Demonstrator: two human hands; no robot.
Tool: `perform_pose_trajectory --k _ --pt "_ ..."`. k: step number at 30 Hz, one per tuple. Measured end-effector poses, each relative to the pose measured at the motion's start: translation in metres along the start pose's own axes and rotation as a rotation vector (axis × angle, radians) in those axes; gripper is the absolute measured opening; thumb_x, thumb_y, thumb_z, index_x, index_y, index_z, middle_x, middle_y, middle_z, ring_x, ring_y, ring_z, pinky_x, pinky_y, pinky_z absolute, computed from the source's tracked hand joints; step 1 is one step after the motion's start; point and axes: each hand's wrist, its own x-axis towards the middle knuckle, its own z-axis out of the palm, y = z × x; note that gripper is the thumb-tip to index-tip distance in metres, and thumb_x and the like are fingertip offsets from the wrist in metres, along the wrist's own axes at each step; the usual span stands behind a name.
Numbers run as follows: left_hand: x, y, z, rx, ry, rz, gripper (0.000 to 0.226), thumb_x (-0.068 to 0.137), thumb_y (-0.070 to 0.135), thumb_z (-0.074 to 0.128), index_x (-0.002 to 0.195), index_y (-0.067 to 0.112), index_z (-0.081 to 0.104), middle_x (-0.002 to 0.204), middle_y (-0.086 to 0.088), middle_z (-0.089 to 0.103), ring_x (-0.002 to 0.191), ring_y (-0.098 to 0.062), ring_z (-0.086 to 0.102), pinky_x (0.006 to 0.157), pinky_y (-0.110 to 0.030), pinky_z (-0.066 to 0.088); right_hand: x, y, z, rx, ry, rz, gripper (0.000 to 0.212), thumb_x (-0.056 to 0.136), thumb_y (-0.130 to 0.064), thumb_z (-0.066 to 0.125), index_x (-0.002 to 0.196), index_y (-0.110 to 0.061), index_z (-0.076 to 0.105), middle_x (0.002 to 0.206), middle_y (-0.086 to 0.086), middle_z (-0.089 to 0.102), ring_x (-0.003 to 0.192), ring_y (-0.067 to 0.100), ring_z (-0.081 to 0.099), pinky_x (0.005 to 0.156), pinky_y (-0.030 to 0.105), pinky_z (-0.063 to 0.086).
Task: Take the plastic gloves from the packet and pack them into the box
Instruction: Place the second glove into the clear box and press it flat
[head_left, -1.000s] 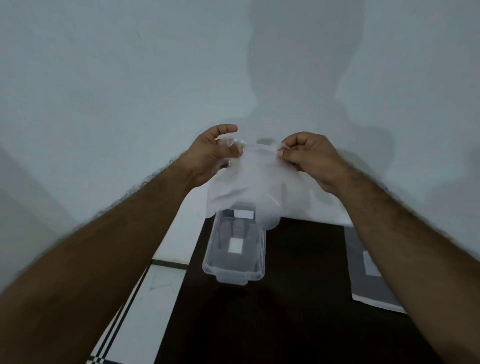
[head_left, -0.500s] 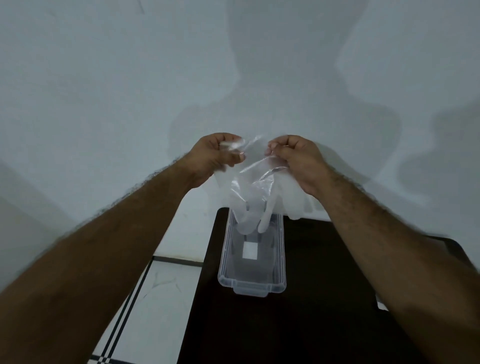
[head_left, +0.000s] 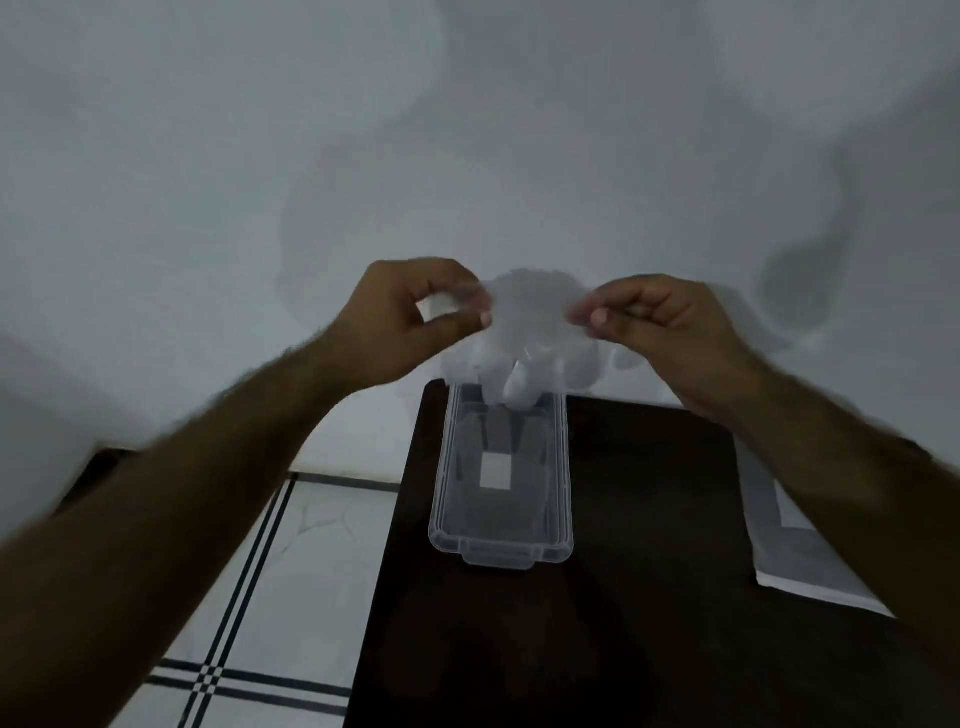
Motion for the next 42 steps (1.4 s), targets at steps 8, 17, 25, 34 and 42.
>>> perform_pose_trajectory --k 8,17,25,34,42 --pt "-0.058 -0.050 0.049 0.220 -0.206 -0.029 0.026 0.096 0.035 0.074 0.115 0.018 0.080 0.110 0.005 0.081 0.097 -0.016 0.075 0.094 -0.031 0.053 -0.038 0.074 0.011 -0.278 -0.184 0.012 0.022 0.097 0.003 0.072 0.116 -0.005 0.079 0.119 0.000 0.081 0.115 0.010 0.075 0.100 0.022 0.057" --pt "-0.084 -0.130 0.114 0.381 -0.511 -0.062 0.015 0.094 0.032 0.072 0.104 0.022 0.077 0.113 0.002 0.080 0.105 -0.023 0.073 0.097 -0.043 0.054 -0.029 0.172 0.033 -0.693 -0.450 -0.010 0.019 0.098 -0.014 0.076 0.116 -0.017 0.080 0.118 -0.002 0.079 0.110 0.011 0.072 0.098 0.034 0.059" --pt "-0.090 -0.142 0.149 0.518 -0.734 0.093 0.013 0.086 0.033 0.079 0.090 0.023 0.072 0.089 0.000 0.078 0.088 -0.027 0.073 0.101 -0.043 0.047 -0.023 0.199 0.044 -1.112 -0.739 0.016 0.023 0.103 -0.028 0.063 0.123 -0.027 0.074 0.127 -0.005 0.076 0.121 0.013 0.068 0.131 0.043 0.013" --pt "-0.091 -0.124 0.172 0.811 -0.968 0.134 0.019 0.100 0.032 0.068 0.115 0.021 0.073 0.107 -0.007 0.078 0.110 -0.029 0.073 0.127 -0.056 0.025 -0.025 0.207 0.064 -1.368 -1.021 -0.012 0.024 0.105 -0.033 0.059 0.127 -0.031 0.068 0.123 -0.003 0.074 0.127 0.019 0.065 0.131 0.063 0.008" --pt "-0.091 -0.109 0.179 0.792 -1.159 0.068 0.032 0.102 0.043 0.065 0.129 0.025 0.069 0.125 -0.006 0.074 0.129 -0.029 0.065 0.129 -0.063 0.011 -0.028 0.206 0.068 -1.381 -1.219 0.016 0.040 0.105 -0.046 0.056 0.142 -0.031 0.060 0.140 0.001 0.068 0.140 0.023 0.057 0.130 0.065 0.002"
